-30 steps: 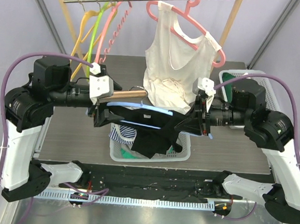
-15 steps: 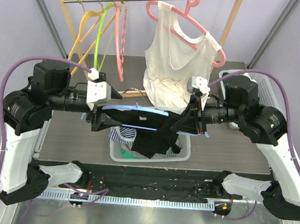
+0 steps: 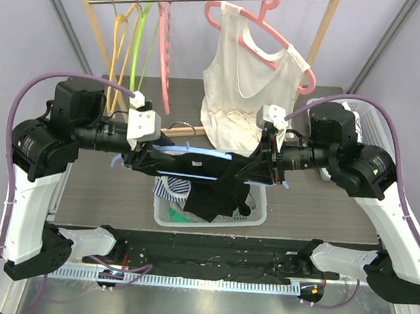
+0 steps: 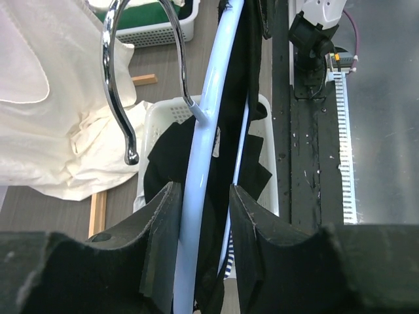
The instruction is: Remove the tank top from the hanger
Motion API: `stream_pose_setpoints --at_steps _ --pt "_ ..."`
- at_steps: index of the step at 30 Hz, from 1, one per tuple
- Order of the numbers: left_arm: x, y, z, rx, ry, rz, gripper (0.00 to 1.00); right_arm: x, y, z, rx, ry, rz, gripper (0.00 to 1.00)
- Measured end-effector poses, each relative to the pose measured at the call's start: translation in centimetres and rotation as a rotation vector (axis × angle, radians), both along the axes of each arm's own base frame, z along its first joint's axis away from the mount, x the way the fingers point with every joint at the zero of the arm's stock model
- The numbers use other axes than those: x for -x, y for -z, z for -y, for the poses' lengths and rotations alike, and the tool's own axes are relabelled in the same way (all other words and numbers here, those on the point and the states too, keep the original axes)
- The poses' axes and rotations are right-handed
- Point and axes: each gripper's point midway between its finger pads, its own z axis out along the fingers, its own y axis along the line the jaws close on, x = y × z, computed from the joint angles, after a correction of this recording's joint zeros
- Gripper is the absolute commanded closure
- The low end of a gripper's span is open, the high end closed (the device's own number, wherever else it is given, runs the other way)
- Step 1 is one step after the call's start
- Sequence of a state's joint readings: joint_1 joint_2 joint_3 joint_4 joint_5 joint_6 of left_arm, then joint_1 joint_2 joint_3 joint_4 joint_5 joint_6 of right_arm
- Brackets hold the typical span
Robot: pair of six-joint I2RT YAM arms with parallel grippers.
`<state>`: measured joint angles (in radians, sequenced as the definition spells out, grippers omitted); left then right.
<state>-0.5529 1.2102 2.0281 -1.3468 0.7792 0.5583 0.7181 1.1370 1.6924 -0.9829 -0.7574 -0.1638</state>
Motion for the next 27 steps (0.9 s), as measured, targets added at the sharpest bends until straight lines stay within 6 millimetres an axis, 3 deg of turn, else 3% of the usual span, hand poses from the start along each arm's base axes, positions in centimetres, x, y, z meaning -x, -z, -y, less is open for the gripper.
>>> stream_pose_setpoints --at_steps 5,8,9,10,11,13,18,20,24,25,27 --pt "0.0 -0.2 -0.1 0.004 -0.001 0.017 0.67 -0.5 -0.3 0.0 -0.008 0.025 0.029 0.99" --pt "-0.3 -0.3 -0.1 0.003 -0.012 0.033 0.95 -1.1 -0.1 0.1 -0.01 0.069 0.061 0.92" --pt "-0.7 -0.3 -0.2 -0.001 -0.02 0.045 1.0 -1.4 0.1 0.2 -0.01 0.087 0.069 0.89" --pt "-0.7 -0.2 -0.2 -0.004 -0.022 0.043 1.0 -1.8 0.2 0.3 -0.011 0.114 0.082 0.75" --pt "-0.9 0.0 -0.2 -0.008 -0.033 0.037 1.0 -2.3 0.3 0.4 -0.012 0.139 0.093 0.69" --pt "-1.3 0.3 -0.3 -0.016 -0.056 0.024 1.0 -3.3 0.6 0.6 -0.015 0.201 0.105 0.66" --pt "-2.1 0.6 -0.5 -0.027 -0.111 0.001 1.0 -5.6 0.1 1.8 -0.048 0.361 0.159 0.68" --pt "-2.4 0.5 -0.3 -0.019 -0.114 0.002 1.0 -5.6 -0.5 2.2 -0.074 0.386 0.187 0.45" --pt "-2.8 0.7 -0.4 -0.028 -0.134 0.004 1.0 -6.7 -2.7 4.4 -0.142 0.534 0.245 0.39" --pt "-3.1 0.7 -0.5 -0.032 -0.146 0.009 1.0 -6.9 -3.3 4.9 -0.157 0.564 0.258 0.29" --pt "-3.6 1.0 -0.8 -0.048 -0.178 0.019 1.0 -7.2 -4.4 6.3 -0.192 0.643 0.273 0.24"
